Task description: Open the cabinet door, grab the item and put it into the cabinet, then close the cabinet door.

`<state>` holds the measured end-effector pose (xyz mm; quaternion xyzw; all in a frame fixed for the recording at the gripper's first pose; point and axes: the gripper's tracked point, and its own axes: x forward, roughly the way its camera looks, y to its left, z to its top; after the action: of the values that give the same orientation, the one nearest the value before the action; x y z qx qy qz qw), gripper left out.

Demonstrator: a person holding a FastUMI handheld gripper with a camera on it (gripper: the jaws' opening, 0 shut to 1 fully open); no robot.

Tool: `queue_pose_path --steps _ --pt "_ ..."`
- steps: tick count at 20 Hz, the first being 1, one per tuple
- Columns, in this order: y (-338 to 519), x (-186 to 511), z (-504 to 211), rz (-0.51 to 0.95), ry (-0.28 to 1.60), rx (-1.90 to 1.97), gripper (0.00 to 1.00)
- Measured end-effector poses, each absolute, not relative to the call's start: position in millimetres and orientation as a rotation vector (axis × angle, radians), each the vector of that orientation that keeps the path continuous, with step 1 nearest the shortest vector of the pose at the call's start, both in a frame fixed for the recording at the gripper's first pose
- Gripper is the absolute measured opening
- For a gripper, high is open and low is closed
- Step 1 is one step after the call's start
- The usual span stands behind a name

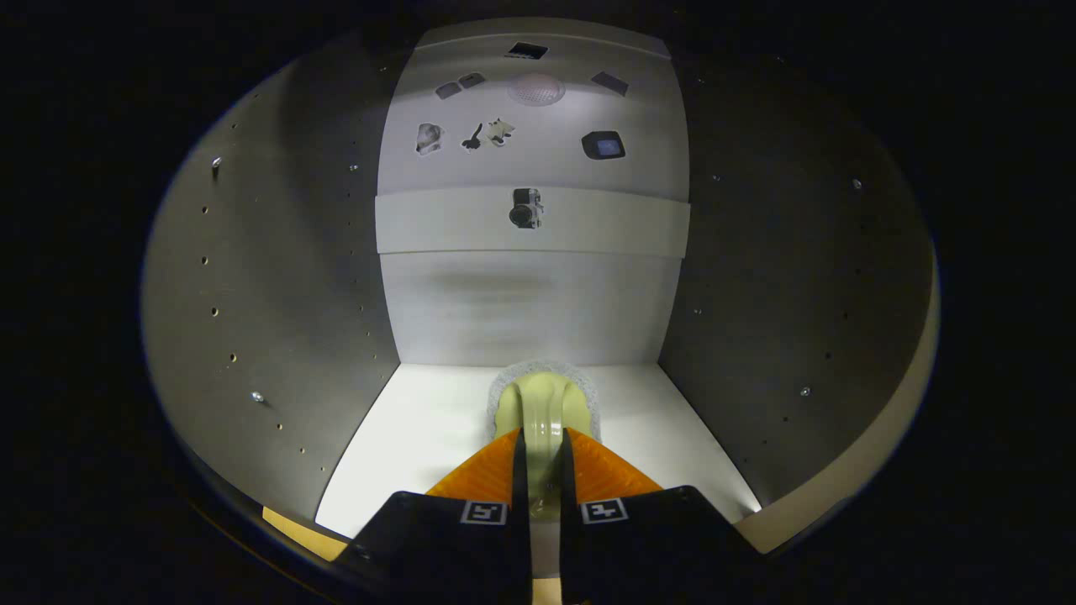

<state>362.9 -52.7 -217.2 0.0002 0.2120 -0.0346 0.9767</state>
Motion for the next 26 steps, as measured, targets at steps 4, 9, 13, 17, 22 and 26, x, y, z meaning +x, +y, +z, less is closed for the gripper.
queue_pose_path --steps 4,9,13,17,22,26 --pt "-48 369 -211 -0.044 0.385 0.018 0.26" --pt "-50 371 -209 -0.037 0.369 0.025 0.25" --pt "-49 361 -188 -0.034 0.318 0.015 0.26" --pt "-50 332 -154 -0.04 0.27 -0.009 0.25" --pt "-45 271 -111 -0.04 0.195 -0.021 0.25" --pt "-42 212 -87 -0.044 0.146 -0.018 0.35"
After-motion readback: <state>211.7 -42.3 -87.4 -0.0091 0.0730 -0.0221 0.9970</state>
